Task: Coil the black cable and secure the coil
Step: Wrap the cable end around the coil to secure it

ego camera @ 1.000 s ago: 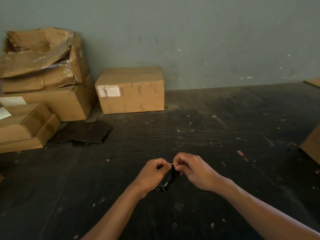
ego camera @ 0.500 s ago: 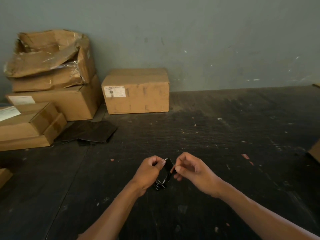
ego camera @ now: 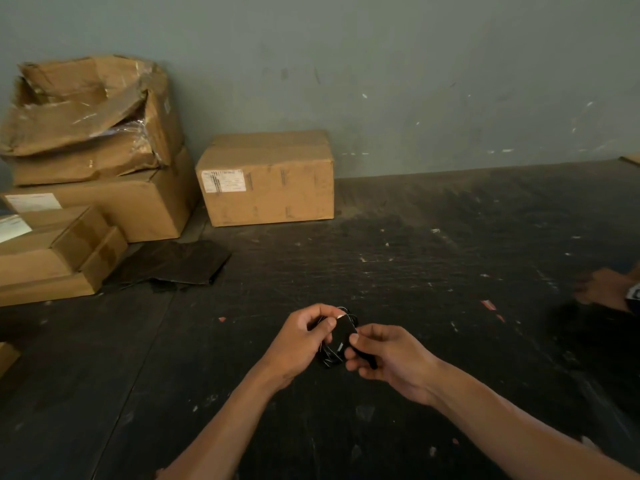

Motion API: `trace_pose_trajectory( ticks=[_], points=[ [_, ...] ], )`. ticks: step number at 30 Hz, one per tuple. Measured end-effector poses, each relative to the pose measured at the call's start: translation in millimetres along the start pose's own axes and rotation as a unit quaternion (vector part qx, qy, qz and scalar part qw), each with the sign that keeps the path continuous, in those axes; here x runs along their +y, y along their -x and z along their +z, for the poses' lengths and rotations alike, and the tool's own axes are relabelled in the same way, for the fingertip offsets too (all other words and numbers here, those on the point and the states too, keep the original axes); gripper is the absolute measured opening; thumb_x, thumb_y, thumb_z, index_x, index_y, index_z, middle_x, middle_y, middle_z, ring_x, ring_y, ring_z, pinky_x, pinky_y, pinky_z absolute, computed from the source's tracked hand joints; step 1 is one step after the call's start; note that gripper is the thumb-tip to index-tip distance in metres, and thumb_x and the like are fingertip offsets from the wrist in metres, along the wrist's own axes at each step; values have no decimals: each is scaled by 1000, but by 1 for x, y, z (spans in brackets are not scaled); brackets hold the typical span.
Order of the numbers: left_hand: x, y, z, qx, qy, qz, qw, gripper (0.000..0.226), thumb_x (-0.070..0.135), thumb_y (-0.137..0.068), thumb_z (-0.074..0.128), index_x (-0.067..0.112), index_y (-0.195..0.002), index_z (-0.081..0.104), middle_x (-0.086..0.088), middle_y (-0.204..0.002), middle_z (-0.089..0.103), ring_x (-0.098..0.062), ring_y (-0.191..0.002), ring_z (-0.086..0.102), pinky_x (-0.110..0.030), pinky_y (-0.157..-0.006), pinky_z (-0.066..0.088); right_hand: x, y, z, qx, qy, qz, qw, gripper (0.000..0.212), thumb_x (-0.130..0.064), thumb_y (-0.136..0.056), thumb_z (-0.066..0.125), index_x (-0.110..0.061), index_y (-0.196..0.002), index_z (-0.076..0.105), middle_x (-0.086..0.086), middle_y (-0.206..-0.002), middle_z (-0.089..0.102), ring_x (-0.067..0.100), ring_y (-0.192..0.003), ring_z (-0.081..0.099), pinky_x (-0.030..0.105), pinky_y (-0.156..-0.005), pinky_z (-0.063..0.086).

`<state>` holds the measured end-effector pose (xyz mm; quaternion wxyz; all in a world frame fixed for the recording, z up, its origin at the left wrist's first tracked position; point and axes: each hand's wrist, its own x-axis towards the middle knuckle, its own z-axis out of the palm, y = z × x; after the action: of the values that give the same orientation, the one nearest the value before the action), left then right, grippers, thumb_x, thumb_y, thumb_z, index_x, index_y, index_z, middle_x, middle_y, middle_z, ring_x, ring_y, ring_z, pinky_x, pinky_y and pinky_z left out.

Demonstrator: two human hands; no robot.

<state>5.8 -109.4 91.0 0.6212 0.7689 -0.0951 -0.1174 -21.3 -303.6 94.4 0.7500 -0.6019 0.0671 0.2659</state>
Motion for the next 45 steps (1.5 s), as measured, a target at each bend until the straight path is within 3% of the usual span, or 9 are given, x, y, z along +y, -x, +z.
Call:
trace_pose_trajectory(
  ticks=[3, 8, 11, 16, 23, 27, 31, 35, 45],
  points=[
    [2, 1, 0, -4, 2, -1, 1000, 34, 12, -100, 52, 39, -99, 73, 21, -84, 68, -3, -78, 60, -23, -78, 52, 3, 0, -3, 19, 4, 20, 1000, 19, -14, -94, 59, -6, -110, 67, 8, -85, 72, 19, -77, 68, 30, -69, 53],
    [4, 0, 2, 17, 11, 4, 1000, 27, 14, -99, 53, 34, -118, 54, 2, -91, 69, -6, -80, 66, -25, -78, 51, 11, -4, -1, 65, 6, 70, 995, 20, -16, -91, 65, -4, -107, 69, 7, -78, 71, 18, -69, 66, 28, -62, 52],
    [4, 0, 7, 40, 6, -7, 999, 30, 16, -98, 57, 29, -123, 47, 1, -99, 73, -5, -88, 71, -22, -79, 51, 11, -7, 4, 91, -18, 88, 992, 22, -19, -89, 69, -5, -106, 70, 6, -74, 70, 17, -64, 65, 28, -59, 50],
    [4, -1, 9, 38, -42, -6, 998, 22, 18, -95, 62, 30, -114, 56, 8, -108, 71, 3, -98, 67, -24, -88, 52, 6, -12, 13, 112, -44, 80, 990, 21, -22, -90, 68, -9, -107, 71, 4, -73, 68, 15, -62, 62, 26, -56, 47],
    [1, 4, 15, 68, -92, 47, 992, 22, 21, -95, 63, 38, -109, 63, 15, -115, 59, 14, -103, 56, -8, -87, 47, 3, -14, 27, 122, -59, 63, 989, 17, -21, -90, 67, -9, -102, 71, 5, -74, 68, 15, -64, 59, 26, -56, 46],
    [-3, 4, 19, 90, -90, 37, 991, 26, 23, -93, 66, 46, -104, 61, 15, -122, 43, 3, -110, 51, -10, -83, 44, 3, -14, 27, 97, -153, 40, 983, 18, -14, -93, 60, -8, -107, 70, 6, -79, 69, 16, -71, 59, 28, -62, 46],
    [-5, 3, 23, 95, -73, 45, 992, 27, 19, -94, 64, 42, -109, 64, 15, -120, 59, 3, -110, 57, -18, -91, 48, 2, -14, 24, 69, -219, 27, 973, 23, -6, -95, 54, -6, -113, 67, 9, -89, 71, 17, -74, 60, 30, -65, 47],
    [-6, 2, 22, 104, -53, 58, 991, 27, 15, -94, 63, 36, -111, 67, 14, -109, 70, 4, -104, 63, -19, -88, 52, 1, -13, 23, 72, -215, 14, 974, 23, -3, -95, 54, -4, -113, 68, 9, -89, 71, 17, -76, 61, 29, -68, 48],
    [-11, 1, 18, 154, -48, 56, 985, 38, 12, -89, 70, 34, -120, 62, 11, -110, 69, 4, -103, 63, -20, -89, 51, -1, -5, 25, 101, -88, -33, 990, 20, -4, -93, 60, -6, -113, 63, 9, -84, 69, 19, -75, 62, 31, -69, 51]
  ],
)
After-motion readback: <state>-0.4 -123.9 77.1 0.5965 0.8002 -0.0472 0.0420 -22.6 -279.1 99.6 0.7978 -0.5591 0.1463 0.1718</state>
